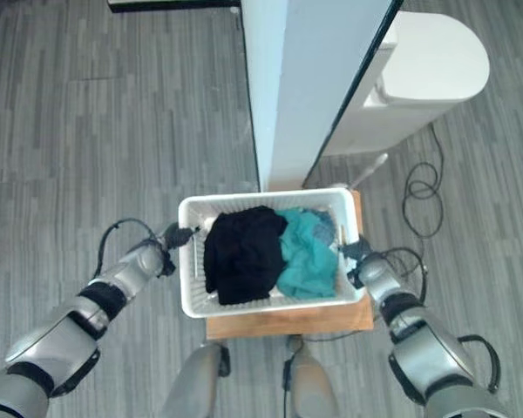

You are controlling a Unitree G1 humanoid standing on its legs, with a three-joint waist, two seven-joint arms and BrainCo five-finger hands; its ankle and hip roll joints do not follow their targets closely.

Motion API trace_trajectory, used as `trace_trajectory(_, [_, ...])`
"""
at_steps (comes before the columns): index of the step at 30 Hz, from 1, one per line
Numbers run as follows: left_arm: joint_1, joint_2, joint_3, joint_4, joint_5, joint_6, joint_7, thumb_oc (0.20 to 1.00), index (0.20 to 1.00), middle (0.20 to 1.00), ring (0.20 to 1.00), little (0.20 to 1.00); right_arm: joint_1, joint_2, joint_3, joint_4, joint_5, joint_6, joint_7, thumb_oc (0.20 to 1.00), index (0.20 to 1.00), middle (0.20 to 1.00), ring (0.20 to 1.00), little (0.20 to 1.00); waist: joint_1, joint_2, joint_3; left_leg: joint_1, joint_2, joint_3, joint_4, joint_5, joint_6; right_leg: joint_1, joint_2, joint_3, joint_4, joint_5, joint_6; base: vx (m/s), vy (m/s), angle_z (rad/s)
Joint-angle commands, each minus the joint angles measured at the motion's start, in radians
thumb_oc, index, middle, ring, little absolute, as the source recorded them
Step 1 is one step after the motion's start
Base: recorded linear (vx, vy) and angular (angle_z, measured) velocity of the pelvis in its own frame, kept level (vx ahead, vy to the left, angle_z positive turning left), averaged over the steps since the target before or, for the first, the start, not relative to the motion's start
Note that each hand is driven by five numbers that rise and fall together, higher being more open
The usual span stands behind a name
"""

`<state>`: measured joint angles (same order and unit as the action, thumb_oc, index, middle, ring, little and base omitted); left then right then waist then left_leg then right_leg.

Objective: Grab the laundry basket,head to the washer,open it,put in the laundry and shut it.

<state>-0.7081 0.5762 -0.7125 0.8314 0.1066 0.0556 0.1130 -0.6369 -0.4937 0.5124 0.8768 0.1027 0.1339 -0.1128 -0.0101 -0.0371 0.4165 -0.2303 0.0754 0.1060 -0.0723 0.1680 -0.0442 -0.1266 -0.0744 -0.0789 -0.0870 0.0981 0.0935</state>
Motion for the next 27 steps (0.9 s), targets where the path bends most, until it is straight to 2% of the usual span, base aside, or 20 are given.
trace_trajectory(1, [0.081,-0.001,0.053,-0.057,0.114,-0.017,-0.006,0.2,0.2,0.2,0.2,0.2,0.064,-0.082,-0.133,-0.22,-0.002,-0.059,0.023,0.2,0.2,0.2,0.2,0.2,0.004,0.008,-0.053,0.026,-0.014,-0.105,0.113,-0.166,-0.002,-0.045,-0.03,0.003,0.074,-0.042,0.017,0.1,-0.021,-0.14])
trace_trajectory(4, [0.19,0.012,0.141,-0.164,0.079,-0.014,-0.028,0.2,0.2,0.2,0.2,0.2,0.204,-0.127,-0.234,-0.361,0.003,-0.047,0.058,0.2,0.2,0.2,0.2,0.2,-0.001,0.01,-0.098,0.075,-0.015,-0.098,0.109,-0.187,-0.001,-0.004,-0.031,0.006,0.066,-0.053,0.016,0.1,-0.016,-0.04])
trace_trajectory(5, [0.195,0.012,0.141,-0.169,0.08,-0.013,-0.03,0.2,0.2,0.2,0.2,0.2,0.212,-0.129,-0.237,-0.368,0.002,-0.044,0.06,0.2,0.2,0.2,0.2,0.2,0.0,0.011,-0.099,0.078,-0.015,-0.098,0.108,-0.187,-0.001,-0.001,-0.031,0.007,0.065,-0.054,0.016,0.1,-0.023,-0.01])
trace_trajectory(6, [0.245,0.027,0.189,-0.22,0.054,-0.012,-0.044,0.2,0.2,0.2,0.2,0.2,0.286,-0.158,-0.299,-0.44,0.024,-0.034,0.085,0.2,0.2,0.2,0.2,0.2,-0.001,0.014,-0.13,0.11,-0.017,-0.097,0.103,-0.197,-0.001,0.027,-0.03,0.007,0.062,-0.063,0.016,0.1,-0.027,-0.01])
trace_trajectory(8, [0.286,0.045,0.221,-0.265,0.039,-0.012,-0.062,0.2,0.2,0.2,0.2,0.2,0.345,-0.182,-0.343,-0.499,0.045,-0.021,0.117,0.2,0.2,0.2,0.2,0.2,-0.002,0.017,-0.157,0.138,-0.017,-0.094,0.099,-0.203,-0.001,0.05,-0.029,0.008,0.062,-0.073,0.015,0.12,-0.035,-0.01])
trace_trajectory(14, [0.315,0.084,0.277,-0.33,-0.003,-0.012,-0.089,0.2,0.2,0.2,0.2,0.2,0.414,-0.251,-0.404,-0.552,0.125,-0.003,0.184,0.2,0.2,0.2,0.2,0.2,0.003,0.021,-0.231,0.199,-0.017,-0.102,0.084,-0.205,-0.008,0.109,-0.022,-0.004,0.065,-0.098,0.006,0.07,-0.042,0.03])
trace_trajectory(23, [0.311,0.052,0.301,-0.337,-0.037,-0.005,-0.093,0.2,0.2,0.2,0.2,0.2,0.45,-0.295,-0.419,-0.576,0.169,0.015,0.222,0.2,0.2,0.2,0.2,0.2,0.0,0.03,-0.261,0.218,-0.002,-0.117,0.09,-0.189,-0.025,0.146,-0.001,-0.017,0.068,-0.117,-0.014,0.03,-0.08,0.03])
trace_trajectory(27, [0.242,0.033,0.269,-0.333,-0.055,-0.005,-0.091,0.2,0.2,0.2,0.2,0.2,0.47,-0.313,-0.436,-0.573,0.2,0.009,0.207,0.2,0.2,0.2,0.2,0.2,-0.007,0.036,-0.249,0.194,0.015,-0.125,0.094,-0.147,-0.051,0.145,0.008,-0.048,0.062,-0.12,-0.018,-0.07,-0.059,0.03])
